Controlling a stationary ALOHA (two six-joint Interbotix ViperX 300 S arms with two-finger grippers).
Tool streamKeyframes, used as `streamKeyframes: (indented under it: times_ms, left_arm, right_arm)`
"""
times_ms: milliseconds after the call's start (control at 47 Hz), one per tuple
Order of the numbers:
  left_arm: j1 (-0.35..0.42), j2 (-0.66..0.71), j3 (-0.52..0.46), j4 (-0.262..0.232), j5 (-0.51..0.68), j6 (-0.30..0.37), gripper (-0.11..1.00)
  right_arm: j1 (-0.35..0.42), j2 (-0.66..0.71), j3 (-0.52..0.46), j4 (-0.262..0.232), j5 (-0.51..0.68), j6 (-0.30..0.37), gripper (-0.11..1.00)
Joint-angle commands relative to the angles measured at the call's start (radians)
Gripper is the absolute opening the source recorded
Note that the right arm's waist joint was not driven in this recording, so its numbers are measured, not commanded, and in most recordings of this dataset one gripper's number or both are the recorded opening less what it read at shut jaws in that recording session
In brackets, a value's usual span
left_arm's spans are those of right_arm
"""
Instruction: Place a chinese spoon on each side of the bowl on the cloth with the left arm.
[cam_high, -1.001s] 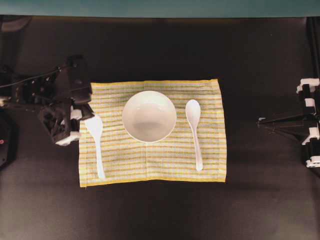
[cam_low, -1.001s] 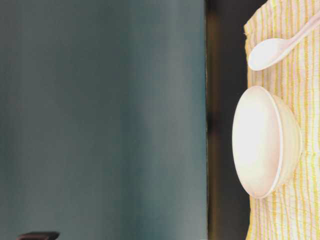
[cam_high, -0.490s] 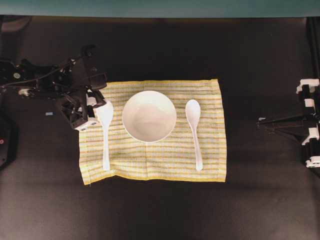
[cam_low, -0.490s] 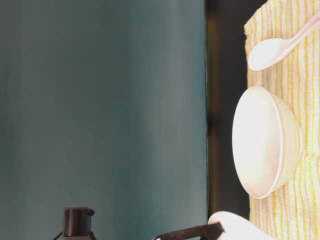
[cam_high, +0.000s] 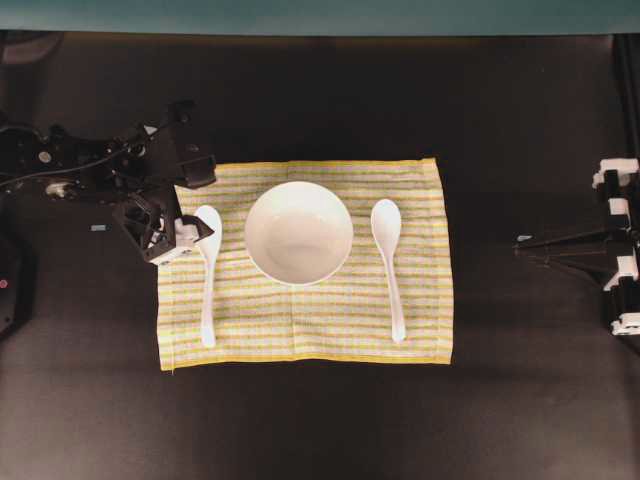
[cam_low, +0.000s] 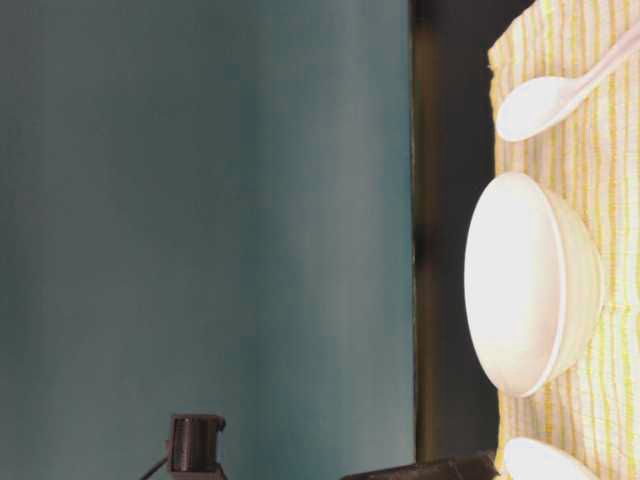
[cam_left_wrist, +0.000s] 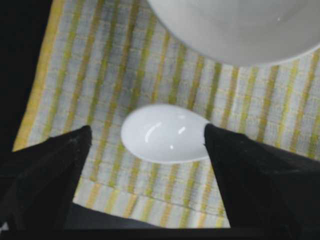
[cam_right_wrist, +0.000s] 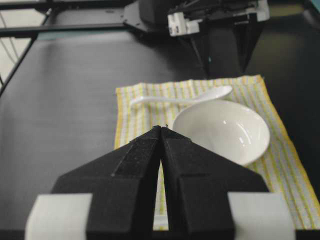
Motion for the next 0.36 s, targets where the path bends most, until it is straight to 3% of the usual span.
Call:
streamKeyframes:
  times_ms: [0,149,341]
  left_arm:
    - [-0.003,-0.02,-0.005,0.003,-0.018,-0.005,0.89]
    - [-0.052,-0.106,-0.009,0.003,-0.018,-0.028,0.85]
    - [-0.19,-0.265,0.015,0.003,-0.06,-0.074,0.85]
  right_arm:
    - [0.0,0.005,-0.006,0.002,-0.005,0.008,0.0]
    - [0.0,0.006,-0.005,0.002,-0.003,0.012,0.0]
    - [0.0,0.006,0.006,0.002,-0.002,0.011,0.0]
